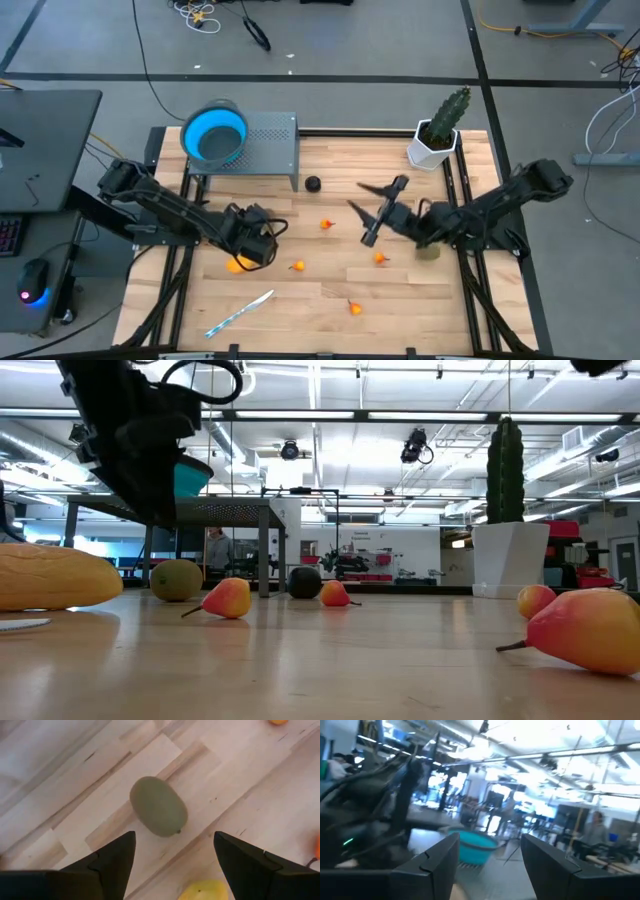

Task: Pick & Place Fruit
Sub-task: Put the left brown kiwi into the blue strainer bowl on the shelf

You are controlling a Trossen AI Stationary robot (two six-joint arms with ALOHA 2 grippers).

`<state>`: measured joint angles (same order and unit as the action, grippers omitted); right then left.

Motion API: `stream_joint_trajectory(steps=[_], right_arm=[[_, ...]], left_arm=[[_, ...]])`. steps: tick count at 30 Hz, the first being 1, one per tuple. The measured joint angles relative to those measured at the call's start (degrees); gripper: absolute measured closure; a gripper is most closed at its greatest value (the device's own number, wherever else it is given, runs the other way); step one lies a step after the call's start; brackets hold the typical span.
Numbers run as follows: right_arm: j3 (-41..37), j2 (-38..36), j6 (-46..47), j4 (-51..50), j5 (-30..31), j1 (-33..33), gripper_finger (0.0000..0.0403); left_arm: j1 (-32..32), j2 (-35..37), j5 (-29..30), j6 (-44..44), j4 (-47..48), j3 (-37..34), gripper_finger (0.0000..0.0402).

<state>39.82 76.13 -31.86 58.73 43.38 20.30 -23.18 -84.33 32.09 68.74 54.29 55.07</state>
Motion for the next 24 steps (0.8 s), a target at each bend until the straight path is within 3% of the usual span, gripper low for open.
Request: stream_joint_trajectory(steps=[10,20,24], right_arm=[[0.9,-6.7,9.9,-23.2,-0.1,-2.7,0.0183],[0.8,-6.8,8.1,-28.9,1.7,-2.6,0.0183],[0.8,-7.1,6.3,-29.1,3.5,-2.5,0.0183]], left_arm=[[1.8,0.0,1.6,2.9,-1.6,0.0,0.0047],[5.5,-0.4,1.2,11.8,-0.8,0.0,0.0030],[6.3,-0.4,2.0,13.7,-4.9,-3.1,0.0030]])
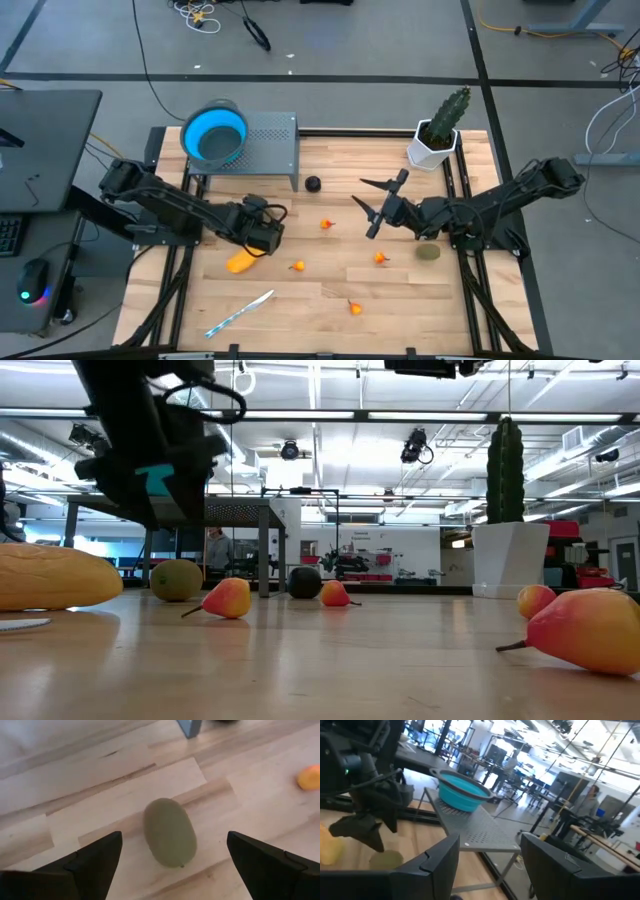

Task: Pick & Place Fruit
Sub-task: Put the left brown kiwi into the blue strainer bowl on the shelf

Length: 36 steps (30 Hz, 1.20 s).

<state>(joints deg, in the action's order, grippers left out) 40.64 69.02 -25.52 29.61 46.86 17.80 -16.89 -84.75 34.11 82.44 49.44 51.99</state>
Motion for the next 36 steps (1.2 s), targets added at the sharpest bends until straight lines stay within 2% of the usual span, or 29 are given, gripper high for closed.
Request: stream_joint_trajectory(steps=[4,11,18,28,36], right_arm=[[0.0,-0.8,1.0,0.1,-0.1,0.1,0.0183],[0.0,-1.2,1.3,0.2,-0.4,1.5,0.0183],[0.0,-1.2,4.9,-0.6,-0.4,1.6,0.0183],[0.0,-1.1,6.1,-2.4,0.0,3.1,0.0183],[0.0,-1.1,5.1,-2.4,0.0,3.0,0.0183]], left_arm=[[0.3,0.0,-0.5,0.7,-8.5,-5.1,0.0030],[0.4,0.0,0.7,2.7,-9.1,-8.2,0.0030],[2.4,0.0,0.3,-0.6,-24.8,-14.3,0.0030],[5.0,0.0,-1.8,-2.3,-25.3,-17.4,0.0055],[5.1,0.0,-1.9,-3.0,-25.0,-18.3,0.0108]])
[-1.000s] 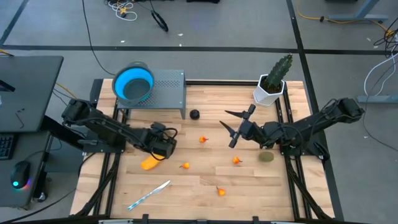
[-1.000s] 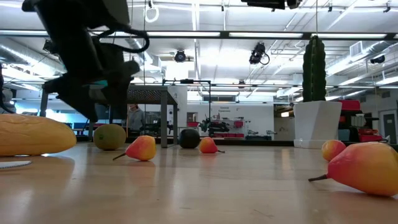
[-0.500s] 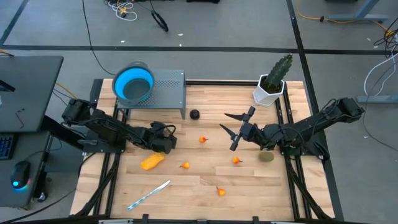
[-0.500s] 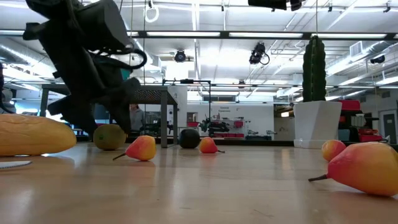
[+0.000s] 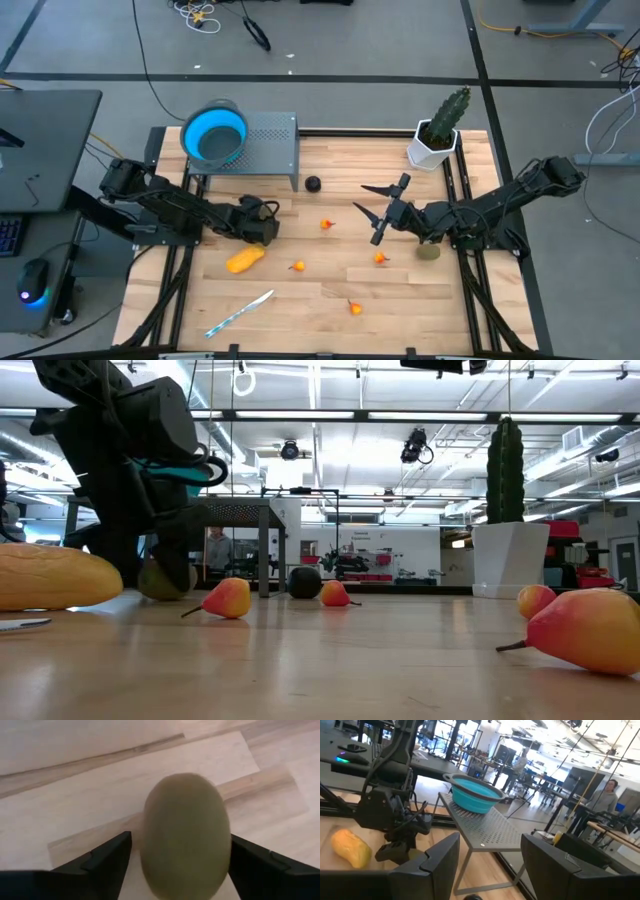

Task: Pick & Place Fruit
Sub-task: Put the left brown kiwi into the blue strainer bowl on the shelf

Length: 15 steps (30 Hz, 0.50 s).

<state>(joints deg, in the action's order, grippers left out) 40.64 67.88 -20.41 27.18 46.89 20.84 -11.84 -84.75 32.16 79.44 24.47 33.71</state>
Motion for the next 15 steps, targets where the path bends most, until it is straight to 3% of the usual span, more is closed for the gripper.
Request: stream_joint_trajectory(steps=[9,15], right_arm=[[0.0,0.0,-1.1,0.0,0.0,0.0,0.0183],[0.0,0.0,-2.1,0.0,0.1,0.0,0.0183]], left_arm=[[0.0,0.0,-1.2,-2.1,0.1,0.7,0.0177],[0.1,0.8,-3.3,-11.3,0.8,7.3,0.0170]])
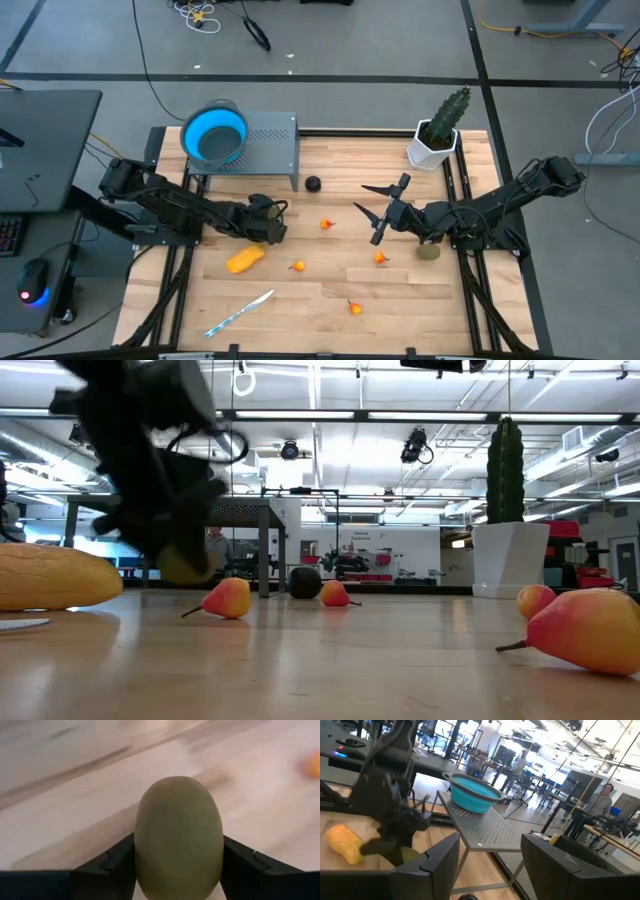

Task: Pick & Place Fruit
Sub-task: Put the left brown kiwi into the blue strainer bowl on the shelf

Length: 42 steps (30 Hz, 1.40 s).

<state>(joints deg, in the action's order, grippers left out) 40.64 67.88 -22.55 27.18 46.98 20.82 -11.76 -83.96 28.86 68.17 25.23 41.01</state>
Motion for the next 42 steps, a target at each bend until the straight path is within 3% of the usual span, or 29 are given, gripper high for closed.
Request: stream_joint_trajectory(steps=[6,11,14,17,20,27,42], right_arm=[[0.0,0.0,-2.2,0.6,1.8,0.0,0.0183],[0.0,-0.1,-2.4,1.8,2.4,0.1,0.0183],[0.0,-0.1,-2.4,1.7,2.5,0.2,0.0183],[0.0,-0.1,-2.5,1.7,2.4,0.2,0.0183],[0.0,-0.1,-3.6,1.8,2.4,0.2,0.0183],[0.0,-0.1,-4.2,1.7,2.4,0.2,0.0183],[0.0,-0.1,-5.8,1.8,2.4,-0.2,0.0183]], left_arm=[[0.2,2.7,-1.3,-12.2,6.4,13.8,0.0163],[-1.0,5.6,2.6,-21.7,14.1,26.3,0.0170],[-1.2,7.1,8.9,-24.4,21.8,33.0,0.0169],[-0.6,8.8,19.1,-24.5,30.4,37.6,0.0168],[1.7,10.8,26.1,-23.1,38.6,39.3,0.0168],[13.6,15.5,26.3,-16.2,56.1,39.4,0.0167],[27.4,15.4,25.0,-27.9,54.2,39.4,0.0158]])
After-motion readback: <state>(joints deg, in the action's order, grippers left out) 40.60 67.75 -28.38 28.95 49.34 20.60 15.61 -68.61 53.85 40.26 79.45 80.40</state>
